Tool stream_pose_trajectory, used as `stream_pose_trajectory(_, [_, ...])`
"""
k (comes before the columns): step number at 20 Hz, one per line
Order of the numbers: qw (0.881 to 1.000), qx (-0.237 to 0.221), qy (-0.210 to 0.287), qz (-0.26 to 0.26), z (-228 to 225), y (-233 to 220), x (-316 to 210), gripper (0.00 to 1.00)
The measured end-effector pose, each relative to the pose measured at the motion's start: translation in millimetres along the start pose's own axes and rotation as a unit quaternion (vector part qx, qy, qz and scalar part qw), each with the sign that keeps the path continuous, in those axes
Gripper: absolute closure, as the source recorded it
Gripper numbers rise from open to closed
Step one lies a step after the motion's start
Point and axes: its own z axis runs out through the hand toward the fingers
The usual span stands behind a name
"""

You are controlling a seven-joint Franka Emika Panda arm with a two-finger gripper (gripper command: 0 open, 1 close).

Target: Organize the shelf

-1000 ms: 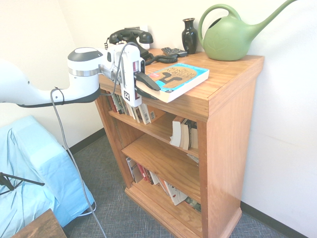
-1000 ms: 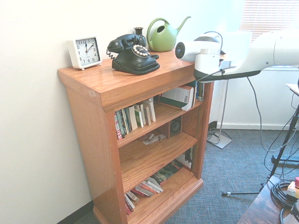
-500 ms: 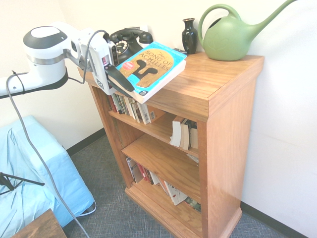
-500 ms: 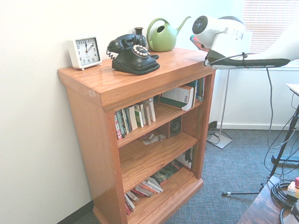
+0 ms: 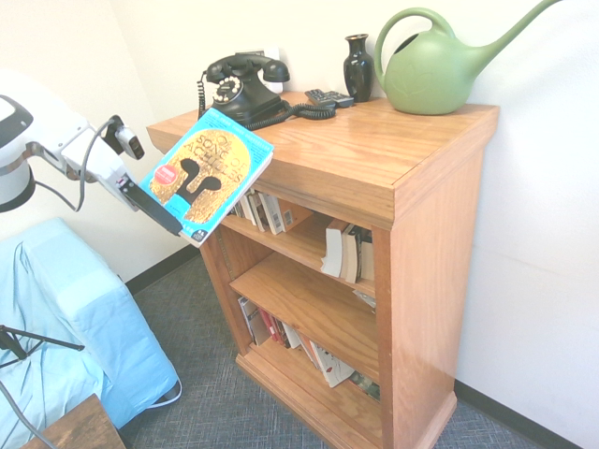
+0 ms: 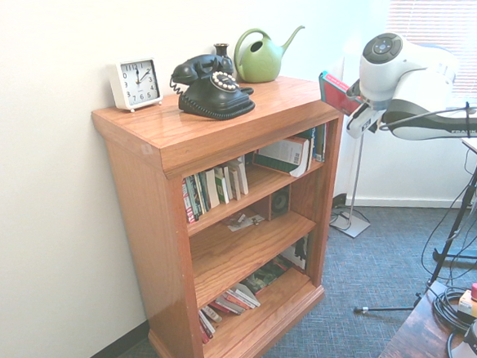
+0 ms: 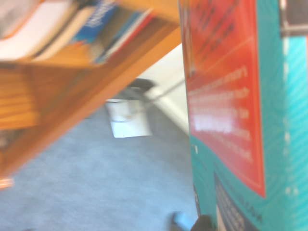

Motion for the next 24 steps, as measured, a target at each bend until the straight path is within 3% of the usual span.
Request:
stream_pose_trajectory(6, [0.998, 0.051, -0.031, -0.001, 18, 2, -67, 1.00])
stream_pose_trajectory(16, [0.988, 0.132, -0.080, -0.003, 48, -18, -116, 1.00])
stream_pose_trajectory(24, [0.975, 0.192, -0.108, -0.005, 104, -29, -155, 1.00])
